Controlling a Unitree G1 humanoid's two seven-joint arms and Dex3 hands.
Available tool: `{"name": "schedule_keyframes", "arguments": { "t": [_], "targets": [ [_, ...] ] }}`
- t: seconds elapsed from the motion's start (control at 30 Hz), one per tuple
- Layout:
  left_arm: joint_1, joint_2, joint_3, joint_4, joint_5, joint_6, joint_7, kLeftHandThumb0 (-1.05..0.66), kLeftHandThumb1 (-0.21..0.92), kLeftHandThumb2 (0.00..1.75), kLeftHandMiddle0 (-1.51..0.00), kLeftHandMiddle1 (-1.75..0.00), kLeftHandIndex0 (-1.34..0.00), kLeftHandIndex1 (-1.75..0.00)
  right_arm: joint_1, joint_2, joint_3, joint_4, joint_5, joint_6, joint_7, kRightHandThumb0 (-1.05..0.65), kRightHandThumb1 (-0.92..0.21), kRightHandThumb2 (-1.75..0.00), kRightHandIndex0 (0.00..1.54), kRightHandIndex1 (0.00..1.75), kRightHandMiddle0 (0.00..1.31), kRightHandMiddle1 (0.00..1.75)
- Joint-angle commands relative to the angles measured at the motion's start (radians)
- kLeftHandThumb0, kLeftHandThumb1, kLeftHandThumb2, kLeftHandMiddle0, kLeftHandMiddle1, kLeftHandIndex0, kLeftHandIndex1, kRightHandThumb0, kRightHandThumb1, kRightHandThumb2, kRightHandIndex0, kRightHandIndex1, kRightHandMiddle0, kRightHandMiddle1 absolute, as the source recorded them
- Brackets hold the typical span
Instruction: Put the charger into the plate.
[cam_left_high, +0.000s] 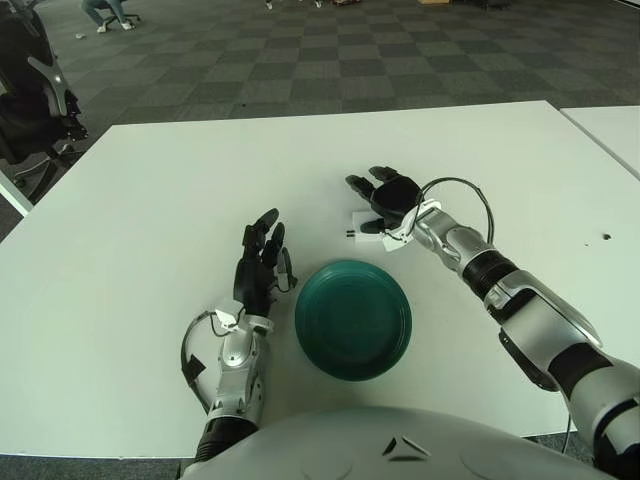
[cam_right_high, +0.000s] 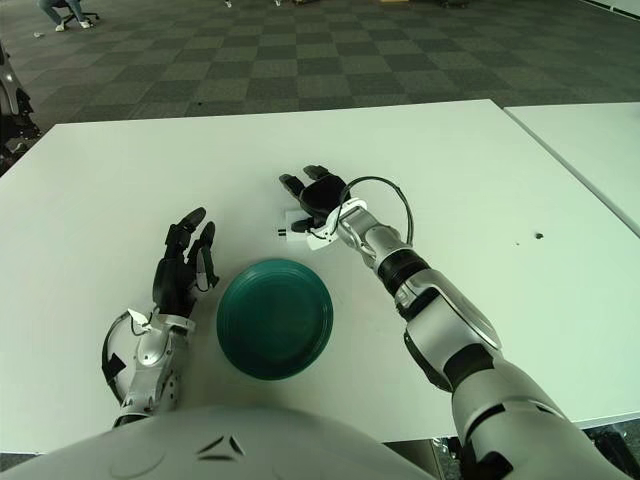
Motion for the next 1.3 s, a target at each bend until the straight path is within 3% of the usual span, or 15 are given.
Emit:
{"name": "schedule_keyframes", "arguments": {
  "t": [0.0,0.67,0.9,1.27],
  "targets": [
    [0.059,-0.068,-0.008,0.081,-0.028,0.013,-0.001,-0.8,0.92,0.86,-0.36,-0.01,0.0,-0.82,0.001,0.007,0.018,0.025,0.018,-0.016,0.041,-0.82,-0.92,-0.77,0.13,0.0,0.0,0.12],
    [0.085,-0.06,-0.042,0.03,0.045,0.027,0.047,-0.8,0.92,0.88,-0.34,0.0,0.0,-0.79,0.031,-0.005,0.033,0.043,0.122,-0.022,0.276,-0.83,-0.92,-0.76,0.07,0.0,0.0,0.07],
    [0.101,-0.054,-0.059,0.006,0.049,0.025,0.054,-0.81,0.92,0.89,-0.3,0.0,0.0,-0.75,0.094,-0.077,0.023,-0.101,0.149,-0.044,0.365,-0.86,-0.92,-0.83,0.06,0.0,0.0,0.06],
    [0.108,-0.046,-0.071,-0.002,0.061,0.027,0.066,-0.81,0.92,0.89,-0.26,0.0,0.0,-0.72,0.174,-0.134,0.015,-0.244,0.163,-0.042,0.422,-0.89,-0.92,-0.9,0.1,0.01,0.0,0.08]
  ]
}}
